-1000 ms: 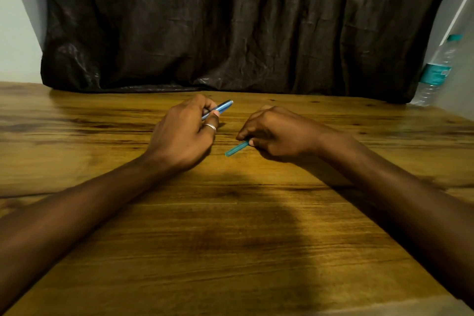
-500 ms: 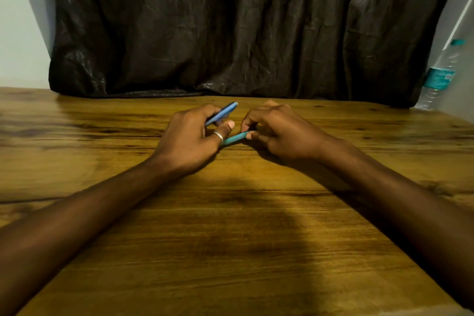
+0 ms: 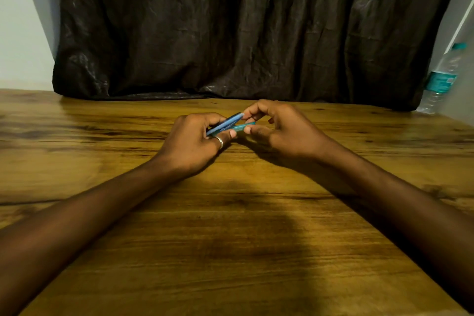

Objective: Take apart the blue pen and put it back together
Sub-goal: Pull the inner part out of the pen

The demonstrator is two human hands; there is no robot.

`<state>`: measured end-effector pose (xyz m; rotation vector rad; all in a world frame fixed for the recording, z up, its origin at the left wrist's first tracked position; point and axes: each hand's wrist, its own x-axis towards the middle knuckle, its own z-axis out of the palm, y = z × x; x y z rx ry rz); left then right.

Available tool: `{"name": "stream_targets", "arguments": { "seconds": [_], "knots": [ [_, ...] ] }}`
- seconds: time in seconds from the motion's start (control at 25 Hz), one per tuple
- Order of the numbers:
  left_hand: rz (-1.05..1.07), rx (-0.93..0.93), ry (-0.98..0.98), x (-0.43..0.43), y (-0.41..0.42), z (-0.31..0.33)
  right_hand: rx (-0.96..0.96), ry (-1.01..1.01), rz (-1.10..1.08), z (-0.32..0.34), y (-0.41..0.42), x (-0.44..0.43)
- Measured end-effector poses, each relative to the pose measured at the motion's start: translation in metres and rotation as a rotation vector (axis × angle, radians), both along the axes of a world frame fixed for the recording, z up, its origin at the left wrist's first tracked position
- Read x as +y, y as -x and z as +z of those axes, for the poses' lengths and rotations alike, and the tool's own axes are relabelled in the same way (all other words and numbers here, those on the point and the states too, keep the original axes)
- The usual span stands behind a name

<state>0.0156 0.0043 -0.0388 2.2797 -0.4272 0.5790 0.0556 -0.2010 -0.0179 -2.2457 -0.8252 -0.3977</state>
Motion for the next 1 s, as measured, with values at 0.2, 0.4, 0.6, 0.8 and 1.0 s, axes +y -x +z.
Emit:
{"name": "stream_targets", "arguments": {
  "seconds": [0.2,0.4,0.6,0.8,1.0],
  "knots": [
    [-0.016,0.027,0.044,0.001,-0.001,-0.001,0.025,-0.032,-0.051,0.002,-0.002,-0.004],
    [-0.004,0.014,0.030,0.002,-0.003,-0.002,-0.008,0.042,-0.060,0.006,-0.002,-0.006],
    [0.014,0.000,0.011,0.001,-0.002,-0.002,-0.035,0.094,-0.079,0.009,0.000,-0.006],
    [0.026,-0.011,-0.005,0.001,-0.002,-0.001,-0.051,0.136,-0.086,0.010,0.000,-0.005],
    [0.072,-0.022,0.031,0.005,-0.004,-0.002,-0.096,0.177,-0.146,0.017,-0.005,-0.018]
  ]
}}
